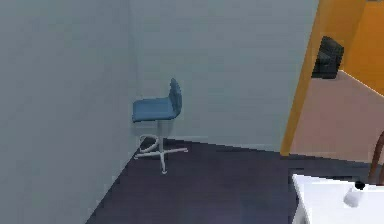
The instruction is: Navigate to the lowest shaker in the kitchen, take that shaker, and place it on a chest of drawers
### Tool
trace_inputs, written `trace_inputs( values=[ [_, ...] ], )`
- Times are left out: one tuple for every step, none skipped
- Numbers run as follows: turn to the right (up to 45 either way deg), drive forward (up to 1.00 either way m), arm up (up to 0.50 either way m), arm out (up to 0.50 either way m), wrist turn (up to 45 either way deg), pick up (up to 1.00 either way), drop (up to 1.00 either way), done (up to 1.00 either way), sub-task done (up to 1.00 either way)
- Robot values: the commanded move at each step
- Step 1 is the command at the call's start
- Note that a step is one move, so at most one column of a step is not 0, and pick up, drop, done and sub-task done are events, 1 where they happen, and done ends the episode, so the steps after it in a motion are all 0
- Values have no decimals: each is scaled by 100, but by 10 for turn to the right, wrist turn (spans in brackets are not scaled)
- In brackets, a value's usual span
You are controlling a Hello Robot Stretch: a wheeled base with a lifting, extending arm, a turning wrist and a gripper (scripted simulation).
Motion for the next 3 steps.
trace_inputs(
  values=[
    [150,0,0,0,0,0,0,0,0],
    [0,95,0,0,0,0,0,0,0],
    [450,0,0,0,0,0,0,0,0]
  ],
)
